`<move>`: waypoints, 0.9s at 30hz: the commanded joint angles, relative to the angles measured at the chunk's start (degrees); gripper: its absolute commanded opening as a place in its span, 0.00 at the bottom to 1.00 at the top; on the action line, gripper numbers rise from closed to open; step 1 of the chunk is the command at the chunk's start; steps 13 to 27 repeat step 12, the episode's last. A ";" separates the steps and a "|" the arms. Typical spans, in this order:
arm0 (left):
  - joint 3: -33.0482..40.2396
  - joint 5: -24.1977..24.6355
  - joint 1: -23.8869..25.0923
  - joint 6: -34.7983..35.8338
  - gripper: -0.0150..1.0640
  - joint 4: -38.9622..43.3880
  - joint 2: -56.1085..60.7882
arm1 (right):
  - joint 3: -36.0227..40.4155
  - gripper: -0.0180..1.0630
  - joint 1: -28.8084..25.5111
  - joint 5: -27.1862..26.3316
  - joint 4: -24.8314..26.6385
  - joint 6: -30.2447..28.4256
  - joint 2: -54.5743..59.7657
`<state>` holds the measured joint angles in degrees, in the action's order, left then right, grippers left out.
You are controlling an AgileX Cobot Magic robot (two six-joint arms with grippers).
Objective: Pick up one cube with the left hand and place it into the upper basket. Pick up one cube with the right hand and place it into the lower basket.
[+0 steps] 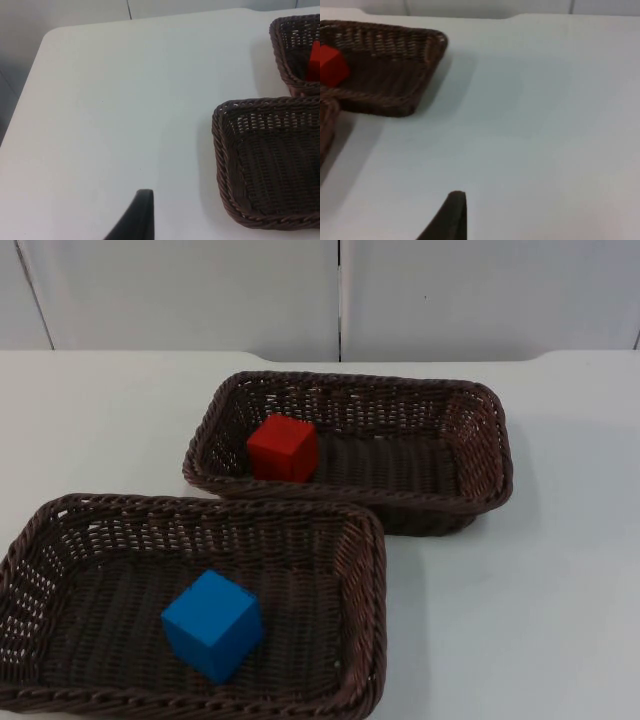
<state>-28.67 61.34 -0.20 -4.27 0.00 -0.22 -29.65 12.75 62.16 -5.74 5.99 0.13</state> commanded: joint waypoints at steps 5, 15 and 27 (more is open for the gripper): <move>0.18 0.09 0.23 0.09 0.99 0.00 0.22 | 0.09 0.99 -5.54 -0.27 -0.08 -0.43 -0.13; 0.18 0.09 0.23 0.09 0.99 0.00 0.22 | 0.09 0.99 -10.45 -0.27 0.04 -0.43 -0.13; 0.18 0.09 0.23 0.09 0.99 0.00 0.22 | 0.09 0.99 -10.45 -0.27 0.04 -0.43 -0.13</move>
